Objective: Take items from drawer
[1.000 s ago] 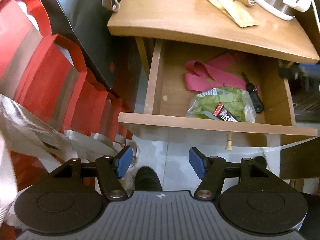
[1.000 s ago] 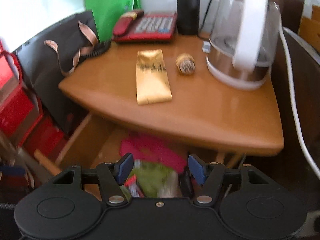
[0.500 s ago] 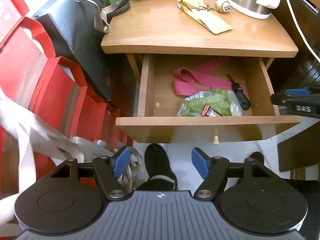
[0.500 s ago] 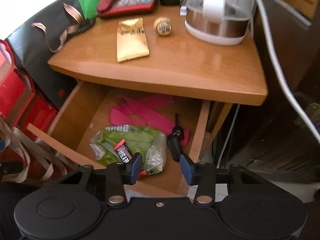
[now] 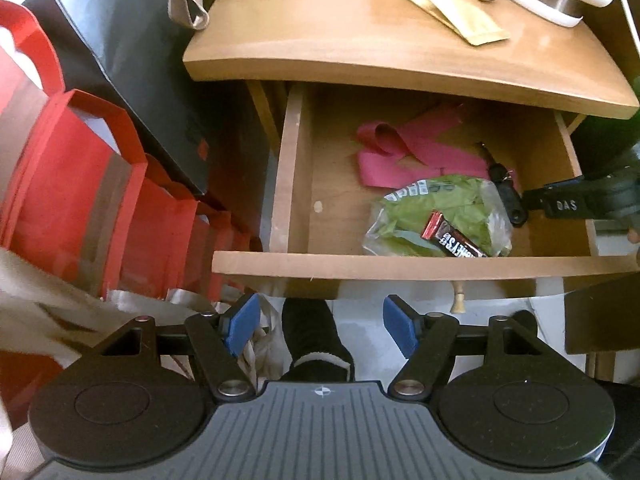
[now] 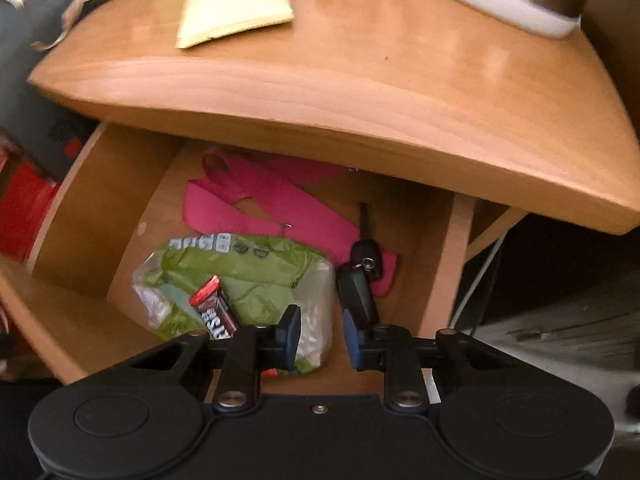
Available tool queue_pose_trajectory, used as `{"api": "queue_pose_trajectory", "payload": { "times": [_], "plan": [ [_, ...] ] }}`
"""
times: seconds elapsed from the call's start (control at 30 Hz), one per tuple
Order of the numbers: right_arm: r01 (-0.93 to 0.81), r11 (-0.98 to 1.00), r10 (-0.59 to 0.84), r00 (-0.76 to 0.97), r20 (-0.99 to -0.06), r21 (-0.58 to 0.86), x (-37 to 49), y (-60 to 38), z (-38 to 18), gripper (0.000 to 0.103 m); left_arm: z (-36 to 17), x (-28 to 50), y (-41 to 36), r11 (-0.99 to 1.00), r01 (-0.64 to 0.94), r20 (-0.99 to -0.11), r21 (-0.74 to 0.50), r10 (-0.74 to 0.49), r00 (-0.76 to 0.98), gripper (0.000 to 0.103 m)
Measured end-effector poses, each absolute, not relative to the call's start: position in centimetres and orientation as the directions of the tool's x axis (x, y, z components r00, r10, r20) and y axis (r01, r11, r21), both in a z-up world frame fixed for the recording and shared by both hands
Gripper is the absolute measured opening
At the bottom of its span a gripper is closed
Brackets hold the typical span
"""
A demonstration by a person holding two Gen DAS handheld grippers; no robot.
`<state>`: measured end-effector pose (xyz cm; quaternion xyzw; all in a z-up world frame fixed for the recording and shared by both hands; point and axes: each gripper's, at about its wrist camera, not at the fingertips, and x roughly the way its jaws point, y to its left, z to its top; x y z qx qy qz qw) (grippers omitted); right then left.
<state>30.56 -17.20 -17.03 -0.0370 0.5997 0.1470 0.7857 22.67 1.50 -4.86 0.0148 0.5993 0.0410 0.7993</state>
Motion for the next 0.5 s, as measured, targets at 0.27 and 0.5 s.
{"api": "queue_pose_trajectory", "payload": {
  "times": [0.27,0.5],
  "plan": [
    [-0.025,0.980,0.201,0.170,-0.965,0.199,31.8,-17.8,-19.7,0.024,-6.4,23.5,1.8,0.997,-0.039,-0.964,0.066,0.074,0.257,0.072],
    [0.104,0.965,0.228,0.117,-0.967,0.240,31.7,-17.8,-21.0,0.024,-6.6,23.7,2.1,0.998,-0.044,-0.967,0.051,0.061,0.248,0.072]
  ]
}}
